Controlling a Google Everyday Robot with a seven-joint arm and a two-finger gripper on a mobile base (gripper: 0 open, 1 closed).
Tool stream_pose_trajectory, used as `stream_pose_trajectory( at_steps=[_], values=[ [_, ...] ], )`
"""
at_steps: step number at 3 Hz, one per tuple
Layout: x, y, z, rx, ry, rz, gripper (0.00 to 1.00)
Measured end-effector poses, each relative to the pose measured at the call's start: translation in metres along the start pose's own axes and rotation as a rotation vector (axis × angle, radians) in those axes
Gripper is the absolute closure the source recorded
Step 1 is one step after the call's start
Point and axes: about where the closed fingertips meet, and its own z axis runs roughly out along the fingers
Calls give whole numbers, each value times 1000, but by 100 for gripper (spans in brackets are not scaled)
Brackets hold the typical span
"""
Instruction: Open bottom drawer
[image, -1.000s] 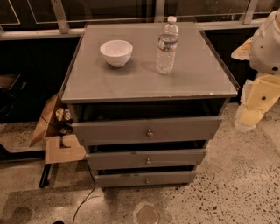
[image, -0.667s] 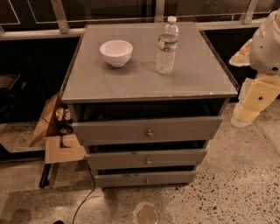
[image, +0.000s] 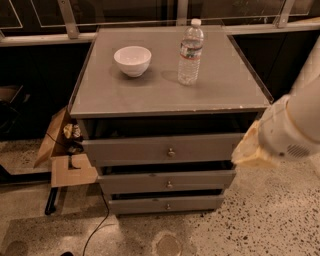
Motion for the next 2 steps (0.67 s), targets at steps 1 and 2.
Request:
stream_pose_trajectory(
  at_steps=[1,2],
  values=[
    [16,34,88,-87,-102,56,94],
    [29,46,119,-95,-98,82,100]
  ],
)
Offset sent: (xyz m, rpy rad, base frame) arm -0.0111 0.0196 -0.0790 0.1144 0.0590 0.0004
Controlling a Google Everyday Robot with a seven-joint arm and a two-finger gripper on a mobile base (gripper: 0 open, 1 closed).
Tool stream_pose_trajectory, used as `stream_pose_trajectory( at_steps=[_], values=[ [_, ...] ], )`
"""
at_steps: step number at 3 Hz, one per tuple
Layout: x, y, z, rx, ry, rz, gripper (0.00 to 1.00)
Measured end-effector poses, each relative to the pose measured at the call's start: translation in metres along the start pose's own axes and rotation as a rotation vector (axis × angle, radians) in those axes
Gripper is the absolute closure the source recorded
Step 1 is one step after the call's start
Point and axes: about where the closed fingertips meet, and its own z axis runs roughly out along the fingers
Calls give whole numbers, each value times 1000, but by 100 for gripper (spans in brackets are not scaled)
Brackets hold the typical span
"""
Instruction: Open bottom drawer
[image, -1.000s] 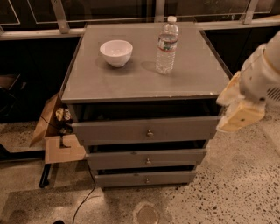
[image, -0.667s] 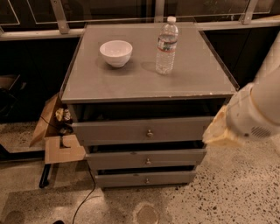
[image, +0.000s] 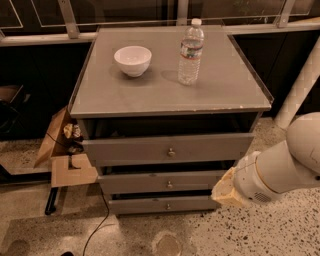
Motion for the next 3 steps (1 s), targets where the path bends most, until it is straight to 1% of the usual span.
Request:
stream_pose_trajectory(
  at_steps=[1,2,3],
  values=[
    [0,0,0,0,0,0,100],
    [27,4,27,30,0,-41,100],
    [75,3,84,51,-29,-69,100]
  ],
)
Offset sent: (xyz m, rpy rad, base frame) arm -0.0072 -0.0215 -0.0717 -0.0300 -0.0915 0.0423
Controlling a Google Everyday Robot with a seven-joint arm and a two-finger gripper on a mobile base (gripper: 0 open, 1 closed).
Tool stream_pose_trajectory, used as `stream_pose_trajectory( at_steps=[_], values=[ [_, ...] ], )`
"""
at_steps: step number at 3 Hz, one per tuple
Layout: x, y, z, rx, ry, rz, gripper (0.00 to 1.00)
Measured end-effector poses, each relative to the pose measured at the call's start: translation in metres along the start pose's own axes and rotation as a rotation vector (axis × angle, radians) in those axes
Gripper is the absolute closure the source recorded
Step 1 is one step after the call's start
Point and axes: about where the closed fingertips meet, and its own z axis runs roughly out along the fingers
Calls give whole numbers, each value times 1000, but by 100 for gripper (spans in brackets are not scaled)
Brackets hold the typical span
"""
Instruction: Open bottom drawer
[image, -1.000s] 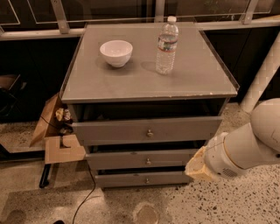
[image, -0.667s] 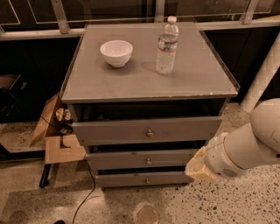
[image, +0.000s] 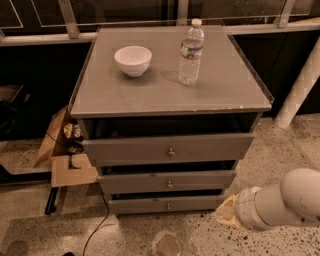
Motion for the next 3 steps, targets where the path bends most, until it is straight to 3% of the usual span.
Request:
stream_pose_trajectory(
  at_steps=[1,2,3],
  values=[
    [44,-14,69,21,-23,14,100],
    [78,-32,138,2,-41,60,100],
    [101,-29,205,-66,-72,116,100]
  ],
)
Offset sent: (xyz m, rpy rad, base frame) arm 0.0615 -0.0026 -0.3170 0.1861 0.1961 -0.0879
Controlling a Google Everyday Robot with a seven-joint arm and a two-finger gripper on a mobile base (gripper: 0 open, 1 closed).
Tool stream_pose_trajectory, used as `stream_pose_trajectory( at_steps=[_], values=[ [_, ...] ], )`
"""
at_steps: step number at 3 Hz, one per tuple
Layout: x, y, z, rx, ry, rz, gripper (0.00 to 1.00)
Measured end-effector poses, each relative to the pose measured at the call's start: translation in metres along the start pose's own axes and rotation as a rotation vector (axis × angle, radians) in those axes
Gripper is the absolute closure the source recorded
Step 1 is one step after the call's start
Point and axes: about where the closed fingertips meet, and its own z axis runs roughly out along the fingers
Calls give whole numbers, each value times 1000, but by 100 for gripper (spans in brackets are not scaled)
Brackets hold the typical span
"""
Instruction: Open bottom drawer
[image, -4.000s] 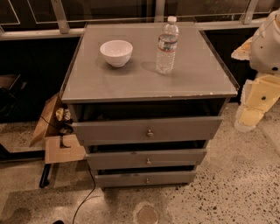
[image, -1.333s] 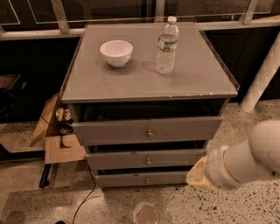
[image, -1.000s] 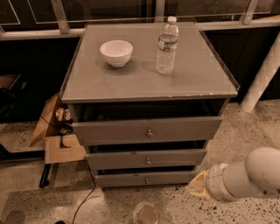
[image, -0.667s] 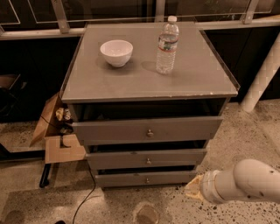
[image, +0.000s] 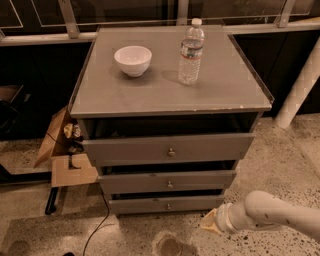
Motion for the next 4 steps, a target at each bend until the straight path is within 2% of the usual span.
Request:
stream_pose_trajectory(
  at_steps=[1,2,3,4],
  values=[
    [17,4,42,-53,-37,43,100],
    [21,7,53,-67,-45,54,100],
    [29,7,60,-41,-26,24,100],
    [38,-7,91,23,-54,-51,100]
  ],
)
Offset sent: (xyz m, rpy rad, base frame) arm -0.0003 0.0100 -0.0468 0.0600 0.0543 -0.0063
